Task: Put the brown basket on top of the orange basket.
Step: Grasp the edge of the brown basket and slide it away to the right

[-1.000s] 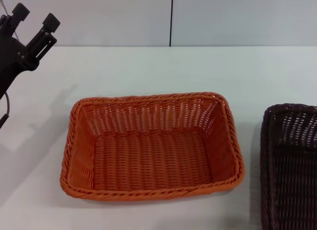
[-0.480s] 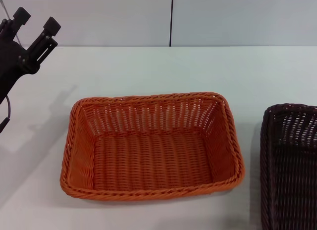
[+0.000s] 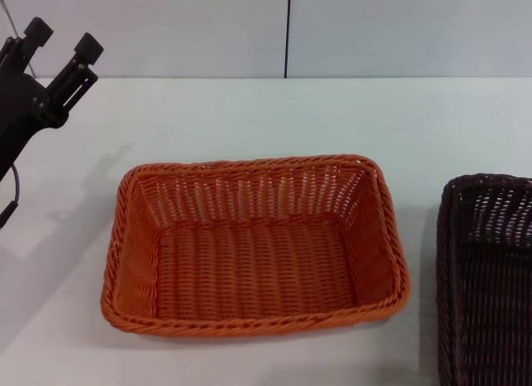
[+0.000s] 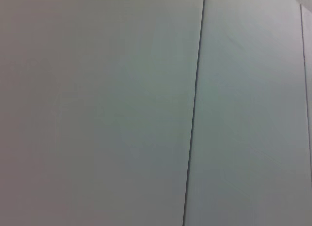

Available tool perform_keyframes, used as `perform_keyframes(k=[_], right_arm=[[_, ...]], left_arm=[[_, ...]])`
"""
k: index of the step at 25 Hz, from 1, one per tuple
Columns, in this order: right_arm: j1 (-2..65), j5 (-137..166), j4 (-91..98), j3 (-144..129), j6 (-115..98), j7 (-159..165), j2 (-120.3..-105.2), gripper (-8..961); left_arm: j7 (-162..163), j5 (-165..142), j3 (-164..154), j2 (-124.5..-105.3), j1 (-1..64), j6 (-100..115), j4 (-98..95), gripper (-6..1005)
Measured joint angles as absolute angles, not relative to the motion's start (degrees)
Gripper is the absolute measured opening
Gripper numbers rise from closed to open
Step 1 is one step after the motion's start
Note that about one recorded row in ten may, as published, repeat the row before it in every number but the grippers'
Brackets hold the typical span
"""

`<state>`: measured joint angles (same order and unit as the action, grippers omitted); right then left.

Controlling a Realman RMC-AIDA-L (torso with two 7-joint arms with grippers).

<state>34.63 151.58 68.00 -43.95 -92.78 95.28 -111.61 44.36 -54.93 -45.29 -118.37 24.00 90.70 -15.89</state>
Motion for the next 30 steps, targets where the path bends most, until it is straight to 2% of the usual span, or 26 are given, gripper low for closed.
perform_keyframes(k=[13, 21, 24, 30], right_arm=[[35.6, 151.8, 64.0, -44.1, -89.8, 94.0, -112.24, 621], [35.4, 155.3, 62.9, -46.3, -85.4, 93.5, -114.32, 615], [35.1, 155.1, 62.9, -46.7, -85.1, 93.0, -114.45, 443], [35.2, 154.9, 63.0, -46.2, -86.7, 92.4, -114.33, 431]], left_arm=[[43.8, -55.3, -45.4, -118.32, 23.8, 90.7, -14.6, 816], [43.8, -55.3, -45.4, -118.29, 23.7, 90.7, -14.3, 815], [43.8, -55.3, -45.4, -118.30, 23.6, 90.7, -14.3, 815], [43.8, -55.2, -45.3, -118.24, 23.8, 90.3, -14.3, 814]])
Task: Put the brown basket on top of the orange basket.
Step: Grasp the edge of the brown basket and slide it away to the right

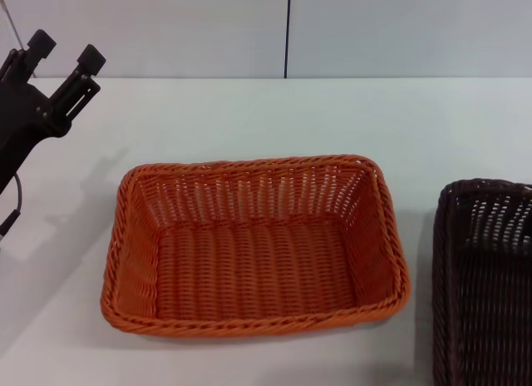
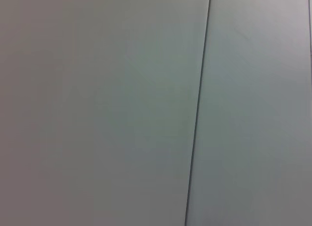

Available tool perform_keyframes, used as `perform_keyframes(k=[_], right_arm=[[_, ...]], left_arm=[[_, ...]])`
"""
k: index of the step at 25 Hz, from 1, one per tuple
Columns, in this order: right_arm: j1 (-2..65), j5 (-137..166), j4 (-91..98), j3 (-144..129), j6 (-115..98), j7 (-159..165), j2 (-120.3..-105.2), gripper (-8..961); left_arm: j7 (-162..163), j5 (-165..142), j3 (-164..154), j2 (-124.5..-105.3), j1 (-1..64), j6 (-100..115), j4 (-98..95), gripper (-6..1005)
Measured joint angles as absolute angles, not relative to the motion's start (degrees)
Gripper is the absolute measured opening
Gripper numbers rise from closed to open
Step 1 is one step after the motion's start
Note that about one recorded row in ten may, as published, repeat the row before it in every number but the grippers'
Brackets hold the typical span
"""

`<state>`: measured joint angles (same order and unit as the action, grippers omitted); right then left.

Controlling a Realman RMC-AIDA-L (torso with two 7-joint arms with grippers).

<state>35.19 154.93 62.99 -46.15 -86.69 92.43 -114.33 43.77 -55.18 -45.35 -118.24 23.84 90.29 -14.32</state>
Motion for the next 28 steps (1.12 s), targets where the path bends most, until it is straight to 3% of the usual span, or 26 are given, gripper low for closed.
perform_keyframes(k=[5, 6, 8, 9, 10, 14, 21, 24, 28], right_arm=[[35.1, 151.6, 63.2, -46.1, -91.5, 92.4, -112.82, 419], [35.0, 149.1, 63.2, -45.8, -94.4, 92.4, -111.48, 415], [35.0, 147.8, 63.2, -45.6, -96.3, 92.4, -110.72, 408], [35.1, 146.4, 63.1, -45.2, -100.0, 92.4, -109.21, 404], [35.1, 146.4, 63.1, -45.2, -100.0, 92.4, -109.21, 387], [35.7, 145.9, 62.7, -44.7, -107.7, 92.0, -106.78, 321], [36.7, 145.3, 62.1, -40.3, -115.7, 90.8, -104.88, 182], [37.8, 143.4, 59.8, -35.9, -121.1, 90.0, -102.96, 170], [37.9, 141.5, 59.3, -34.2, -123.7, 90.5, -102.05, 154]], left_arm=[[43.7, -55.3, -45.3, -118.21, 24.4, 89.4, -14.3, 814], [43.7, -55.3, -45.3, -118.21, 24.6, 89.3, -14.3, 813], [43.7, -55.3, -45.3, -118.19, 24.7, 89.3, -14.3, 813], [43.7, -55.2, -45.2, -118.15, 24.8, 89.2, -14.3, 813], [43.7, -55.2, -45.2, -118.15, 24.8, 89.2, -14.3, 813], [43.7, -54.9, -45.0, -118.11, 24.9, 88.5, -14.6, 813], [43.7, -54.9, -44.9, -118.18, 25.4, 87.8, -14.7, 812], [43.7, -54.9, -44.8, -118.21, 25.4, 87.8, -14.8, 812], [43.7, -54.8, -44.8, -118.20, 25.5, 87.8, -14.8, 811]])
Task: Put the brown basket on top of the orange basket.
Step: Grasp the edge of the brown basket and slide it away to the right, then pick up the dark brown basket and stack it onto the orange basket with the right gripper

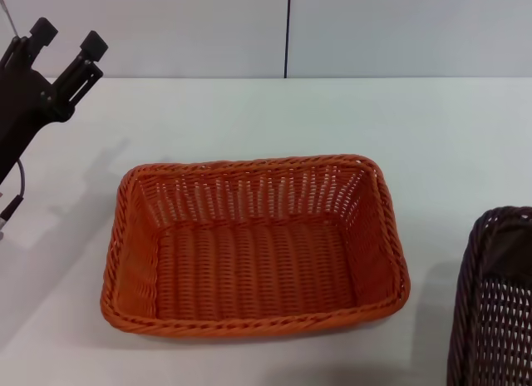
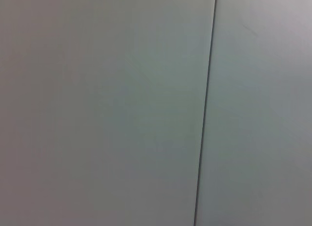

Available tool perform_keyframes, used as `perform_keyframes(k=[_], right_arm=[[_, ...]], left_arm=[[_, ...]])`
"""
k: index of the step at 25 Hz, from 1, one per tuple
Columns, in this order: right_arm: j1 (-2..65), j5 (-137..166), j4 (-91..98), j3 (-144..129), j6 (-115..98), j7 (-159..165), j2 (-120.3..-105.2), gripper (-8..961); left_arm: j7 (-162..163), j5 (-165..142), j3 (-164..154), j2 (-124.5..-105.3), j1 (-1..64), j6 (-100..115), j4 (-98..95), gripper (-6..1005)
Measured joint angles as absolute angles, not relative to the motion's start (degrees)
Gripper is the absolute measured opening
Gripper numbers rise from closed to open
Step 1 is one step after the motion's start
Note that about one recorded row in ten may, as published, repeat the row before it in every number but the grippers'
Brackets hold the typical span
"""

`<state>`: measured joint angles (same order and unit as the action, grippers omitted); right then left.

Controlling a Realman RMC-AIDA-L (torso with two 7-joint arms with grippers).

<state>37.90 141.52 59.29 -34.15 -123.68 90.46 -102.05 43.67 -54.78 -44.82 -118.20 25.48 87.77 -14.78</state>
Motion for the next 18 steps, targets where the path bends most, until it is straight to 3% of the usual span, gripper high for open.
perform_keyframes(k=[10, 18], right_arm=[[37.7, 134.5, 59.1, -30.1, -124.8, 96.0, -102.00, 151], [37.7, 128.8, 60.8, -29.4, -124.3, 105.0, -104.13, 151]], left_arm=[[42.1, -54.1, -42.8, -118.22, 25.5, 87.5, -14.9, 810], [42.1, -54.1, -38.4, -118.32, 25.6, 87.9, -14.9, 810]])
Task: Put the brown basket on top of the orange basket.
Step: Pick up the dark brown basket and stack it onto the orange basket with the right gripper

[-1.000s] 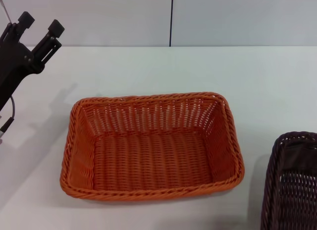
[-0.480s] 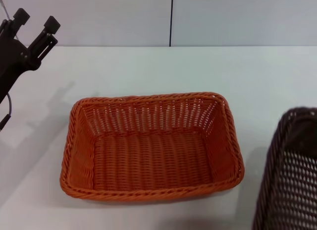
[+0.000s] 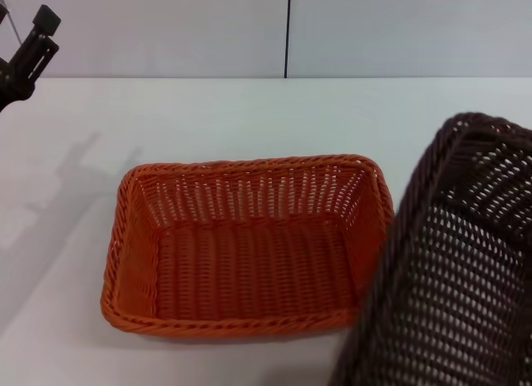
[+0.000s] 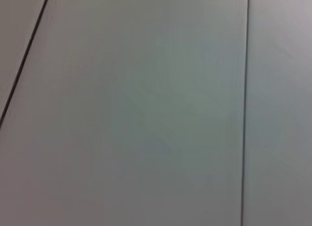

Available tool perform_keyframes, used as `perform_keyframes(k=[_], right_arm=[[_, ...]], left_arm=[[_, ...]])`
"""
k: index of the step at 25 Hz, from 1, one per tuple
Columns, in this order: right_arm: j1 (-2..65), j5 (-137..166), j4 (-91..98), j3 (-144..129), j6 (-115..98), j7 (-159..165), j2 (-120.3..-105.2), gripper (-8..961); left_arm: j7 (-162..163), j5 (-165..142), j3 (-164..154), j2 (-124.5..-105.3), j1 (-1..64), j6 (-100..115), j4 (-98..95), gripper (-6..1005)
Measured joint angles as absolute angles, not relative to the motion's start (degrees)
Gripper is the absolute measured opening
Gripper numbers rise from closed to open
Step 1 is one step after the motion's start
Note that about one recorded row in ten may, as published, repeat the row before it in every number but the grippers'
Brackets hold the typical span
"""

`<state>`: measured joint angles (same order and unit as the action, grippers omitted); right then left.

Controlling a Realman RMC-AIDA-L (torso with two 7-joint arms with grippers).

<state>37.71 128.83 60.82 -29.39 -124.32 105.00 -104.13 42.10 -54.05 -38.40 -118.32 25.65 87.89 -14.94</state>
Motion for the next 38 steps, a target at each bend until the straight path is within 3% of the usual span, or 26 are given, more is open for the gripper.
perform_keyframes(k=[5, 8, 13, 24, 33, 38], right_arm=[[37.9, 124.9, 63.2, -29.1, -122.1, 110.1, -105.77, 150], [37.8, 123.0, 66.7, -28.8, -119.5, 112.9, -108.01, 150], [39.4, 122.9, 69.4, -29.1, -117.2, 116.8, -110.14, 149], [40.6, 121.8, 69.8, -28.7, -110.0, 125.1, -113.32, 150], [35.9, 115.5, 70.4, -29.0, -101.1, 131.7, -117.82, 150], [33.6, 112.7, 69.3, -29.7, -98.7, 133.0, -118.82, 151]], left_arm=[[42.1, -54.0, -36.4, -118.35, 26.1, 87.9, -14.6, 809], [41.8, -54.0, -34.0, -118.44, 26.6, 87.6, -14.2, 809], [40.9, -52.3, -32.9, -118.36, 26.9, 87.6, -14.1, 808], [40.6, -50.4, -32.3, -118.27, 26.9, 87.6, -14.1, 807], [40.5, -50.3, -32.7, -118.38, 26.9, 87.6, -14.1, 806], [39.9, -50.3, -32.8, -118.42, 27.0, 87.5, -13.9, 806]])
